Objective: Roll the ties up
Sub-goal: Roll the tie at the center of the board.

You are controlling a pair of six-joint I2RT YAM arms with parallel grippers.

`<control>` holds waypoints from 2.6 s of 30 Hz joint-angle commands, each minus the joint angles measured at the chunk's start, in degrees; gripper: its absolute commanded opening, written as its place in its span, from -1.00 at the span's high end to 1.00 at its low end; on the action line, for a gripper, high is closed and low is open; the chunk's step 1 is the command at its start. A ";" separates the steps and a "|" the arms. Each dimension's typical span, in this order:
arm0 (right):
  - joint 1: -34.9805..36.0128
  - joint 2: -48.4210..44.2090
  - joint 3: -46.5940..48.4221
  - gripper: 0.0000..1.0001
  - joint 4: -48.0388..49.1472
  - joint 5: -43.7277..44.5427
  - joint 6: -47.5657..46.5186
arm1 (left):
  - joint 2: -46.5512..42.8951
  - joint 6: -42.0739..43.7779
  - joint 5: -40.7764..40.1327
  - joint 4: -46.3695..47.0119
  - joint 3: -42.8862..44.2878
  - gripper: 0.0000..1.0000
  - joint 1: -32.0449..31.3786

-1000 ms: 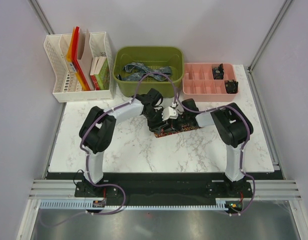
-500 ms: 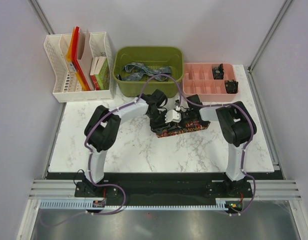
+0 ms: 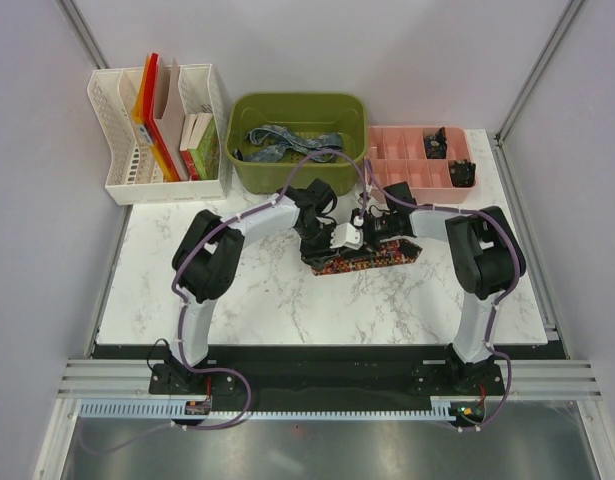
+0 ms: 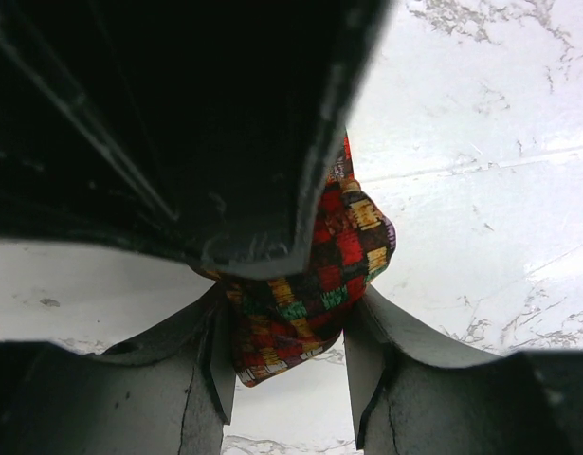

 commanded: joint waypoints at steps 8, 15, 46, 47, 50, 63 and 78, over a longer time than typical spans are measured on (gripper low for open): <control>2.64 -1.35 -3.39 -0.17 12.34 -2.38 8.38 | 6.07 6.41 -0.14 -6.65 1.58 0.45 0.77; 2.91 1.28 -1.64 0.58 10.51 0.08 4.62 | 3.71 7.55 2.49 -7.27 1.14 0.30 1.56; 2.47 9.19 -6.46 1.00 11.36 8.97 3.36 | -19.06 -10.29 7.77 24.01 -23.54 -0.81 7.36; 2.91 9.28 -6.64 1.00 12.17 9.05 4.24 | -19.06 -10.29 7.51 25.59 -23.73 -0.80 7.36; 4.58 9.63 -7.61 1.00 15.24 9.58 8.90 | -18.36 -8.72 8.20 27.18 -23.82 -0.76 7.54; 8.89 4.80 -16.57 1.00 28.42 19.95 30.43 | -13.53 4.38 17.87 16.38 -16.52 -0.77 8.41; 10.29 2.79 -12.89 1.00 35.56 18.64 25.01 | -11.95 9.48 14.72 10.58 -14.94 -0.25 10.26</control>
